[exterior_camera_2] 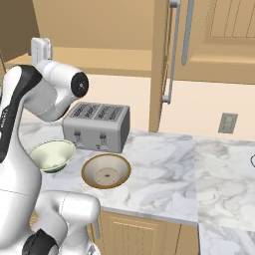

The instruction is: Open the cabinet. Pick the bowls from the counter and place them in the cabinet. Then close the cabinet.

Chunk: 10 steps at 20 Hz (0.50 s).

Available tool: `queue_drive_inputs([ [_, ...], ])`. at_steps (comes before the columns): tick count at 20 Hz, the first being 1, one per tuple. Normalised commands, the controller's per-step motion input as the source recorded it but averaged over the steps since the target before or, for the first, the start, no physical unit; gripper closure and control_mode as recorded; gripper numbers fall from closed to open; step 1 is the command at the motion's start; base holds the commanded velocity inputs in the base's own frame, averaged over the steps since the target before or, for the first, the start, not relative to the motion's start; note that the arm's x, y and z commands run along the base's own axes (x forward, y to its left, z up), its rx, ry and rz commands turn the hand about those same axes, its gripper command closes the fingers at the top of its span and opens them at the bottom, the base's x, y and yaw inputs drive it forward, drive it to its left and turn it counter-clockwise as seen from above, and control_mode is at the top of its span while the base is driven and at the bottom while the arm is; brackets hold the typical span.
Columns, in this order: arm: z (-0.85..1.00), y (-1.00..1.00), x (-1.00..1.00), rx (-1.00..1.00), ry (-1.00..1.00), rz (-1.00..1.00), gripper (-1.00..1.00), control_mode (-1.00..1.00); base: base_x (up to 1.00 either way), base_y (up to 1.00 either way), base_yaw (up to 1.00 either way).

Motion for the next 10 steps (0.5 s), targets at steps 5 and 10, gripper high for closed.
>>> queue_drive_inputs([
  [5, 0.0, 0.45, 0.18, 0.04, 0.0, 0.12, -1.0, -1.0, 0.0, 0.0, 0.0],
  [10, 0.0, 0.51, 0.1, 0.04, 0.0, 0.12, -1.0, -1.0, 0.0, 0.0, 0.0],
])
